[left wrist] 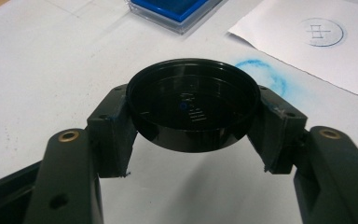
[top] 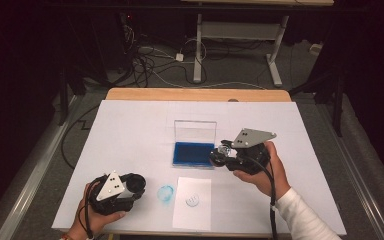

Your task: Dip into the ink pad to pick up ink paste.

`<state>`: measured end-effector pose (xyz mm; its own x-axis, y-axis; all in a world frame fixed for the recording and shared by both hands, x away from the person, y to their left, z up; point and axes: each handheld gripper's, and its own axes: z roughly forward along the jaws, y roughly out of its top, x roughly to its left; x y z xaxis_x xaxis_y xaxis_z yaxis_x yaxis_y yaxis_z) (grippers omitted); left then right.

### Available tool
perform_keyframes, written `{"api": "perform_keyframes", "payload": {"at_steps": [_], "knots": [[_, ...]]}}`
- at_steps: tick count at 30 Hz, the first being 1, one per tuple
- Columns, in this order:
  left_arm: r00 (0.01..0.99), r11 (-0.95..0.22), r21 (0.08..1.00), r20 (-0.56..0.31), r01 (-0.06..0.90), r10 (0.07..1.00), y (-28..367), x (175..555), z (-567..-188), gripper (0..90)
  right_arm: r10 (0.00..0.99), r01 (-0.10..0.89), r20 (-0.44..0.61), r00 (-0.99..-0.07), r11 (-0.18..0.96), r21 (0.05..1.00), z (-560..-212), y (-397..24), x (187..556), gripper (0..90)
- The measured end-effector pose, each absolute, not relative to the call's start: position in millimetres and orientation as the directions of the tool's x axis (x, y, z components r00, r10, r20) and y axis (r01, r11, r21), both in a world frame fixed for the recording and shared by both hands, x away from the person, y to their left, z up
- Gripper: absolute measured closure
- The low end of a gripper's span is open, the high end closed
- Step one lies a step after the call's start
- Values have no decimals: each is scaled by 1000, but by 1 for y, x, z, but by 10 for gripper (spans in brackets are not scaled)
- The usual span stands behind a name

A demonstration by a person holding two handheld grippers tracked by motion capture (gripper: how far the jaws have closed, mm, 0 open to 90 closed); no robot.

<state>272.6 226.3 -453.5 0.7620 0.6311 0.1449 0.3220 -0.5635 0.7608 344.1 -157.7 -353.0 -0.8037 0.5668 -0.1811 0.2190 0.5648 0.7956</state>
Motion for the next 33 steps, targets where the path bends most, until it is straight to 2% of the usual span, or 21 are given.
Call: {"api": "perform_keyframes", "payload": {"at_steps": [33], "knots": [[769, -574, 749, 140, 330, 624, 224, 276, -455, 368, 551, 249, -185, -814, 618, 746, -327, -121, 380, 574]]}}
